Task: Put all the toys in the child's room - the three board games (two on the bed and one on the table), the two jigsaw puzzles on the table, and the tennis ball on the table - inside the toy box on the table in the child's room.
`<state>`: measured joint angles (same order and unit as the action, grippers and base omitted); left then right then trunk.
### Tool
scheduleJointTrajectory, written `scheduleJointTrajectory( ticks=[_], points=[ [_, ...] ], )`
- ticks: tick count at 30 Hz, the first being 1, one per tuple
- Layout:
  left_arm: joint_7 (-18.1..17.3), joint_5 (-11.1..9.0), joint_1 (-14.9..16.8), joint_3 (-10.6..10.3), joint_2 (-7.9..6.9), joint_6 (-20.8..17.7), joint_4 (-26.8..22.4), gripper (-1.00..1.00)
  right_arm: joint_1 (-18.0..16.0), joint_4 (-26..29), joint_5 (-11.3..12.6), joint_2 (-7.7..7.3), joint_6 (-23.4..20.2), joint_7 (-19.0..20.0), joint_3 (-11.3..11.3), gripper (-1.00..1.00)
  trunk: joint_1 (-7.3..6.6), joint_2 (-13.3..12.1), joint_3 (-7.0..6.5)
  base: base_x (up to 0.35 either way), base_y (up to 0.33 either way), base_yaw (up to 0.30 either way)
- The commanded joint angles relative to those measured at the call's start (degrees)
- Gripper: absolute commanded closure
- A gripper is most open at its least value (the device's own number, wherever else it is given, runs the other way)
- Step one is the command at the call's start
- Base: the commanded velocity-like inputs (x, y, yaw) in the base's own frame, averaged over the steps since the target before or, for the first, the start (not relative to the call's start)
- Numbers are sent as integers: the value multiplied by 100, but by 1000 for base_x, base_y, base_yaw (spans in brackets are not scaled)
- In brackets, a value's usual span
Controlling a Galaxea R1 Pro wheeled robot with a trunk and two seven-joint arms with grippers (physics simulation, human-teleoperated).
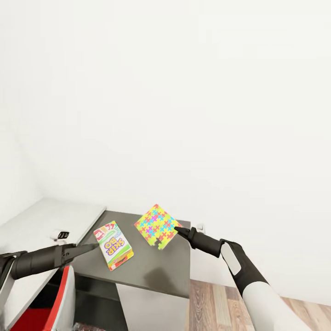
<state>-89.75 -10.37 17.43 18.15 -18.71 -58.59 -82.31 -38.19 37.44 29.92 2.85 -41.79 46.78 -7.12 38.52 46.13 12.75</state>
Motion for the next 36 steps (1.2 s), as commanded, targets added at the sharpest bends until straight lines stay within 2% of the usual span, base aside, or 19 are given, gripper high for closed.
scheduleJointTrajectory(
  ticks=[1,17,20,22,24,25,27,29,36],
  points=[
    [-25,7,5,-1,-3,-59,-1,-100,-4,0,-4,5,-27,11,-26,100,-22,-35,-12,-6,0,280],
    [-25,5,-2,36,-45,-39,-4,-100,-4,2,-4,6,-22,36,-19,100,-373,-677,-331,0,0,280],
    [-25,-5,-3,69,-79,-35,-8,-100,-4,7,-4,5,-22,47,-18,100,-439,-797,-391,0,0,280],
    [-25,-8,-3,82,-162,-32,-11,-100,-4,147,-4,5,-22,47,-5,100,-483,-878,-431,0,0,280],
    [-25,-19,-3,187,-304,-31,-7,-100,-20,447,-4,18,-28,23,13,100,-527,-958,-471,0,0,280],
    [-25,-24,-7,307,-365,-30,-6,-100,-25,592,-8,32,-29,10,20,100,-549,-998,-491,0,0,280],
    [-25,-32,-16,518,-418,-30,-5,-100,-29,702,-22,53,-35,2,24,100,-593,-1078,-531,0,0,280],
    [-25,-34,-19,633,-441,-30,-4,-100,-30,734,-27,61,-38,2,26,100,-637,-1158,-571,0,0,280],
    [-25,-35,-28,721,-518,-30,-4,-100,-30,755,-54,62,-39,1,27,100,-790,-1439,-707,0,0,282]
  ],
)
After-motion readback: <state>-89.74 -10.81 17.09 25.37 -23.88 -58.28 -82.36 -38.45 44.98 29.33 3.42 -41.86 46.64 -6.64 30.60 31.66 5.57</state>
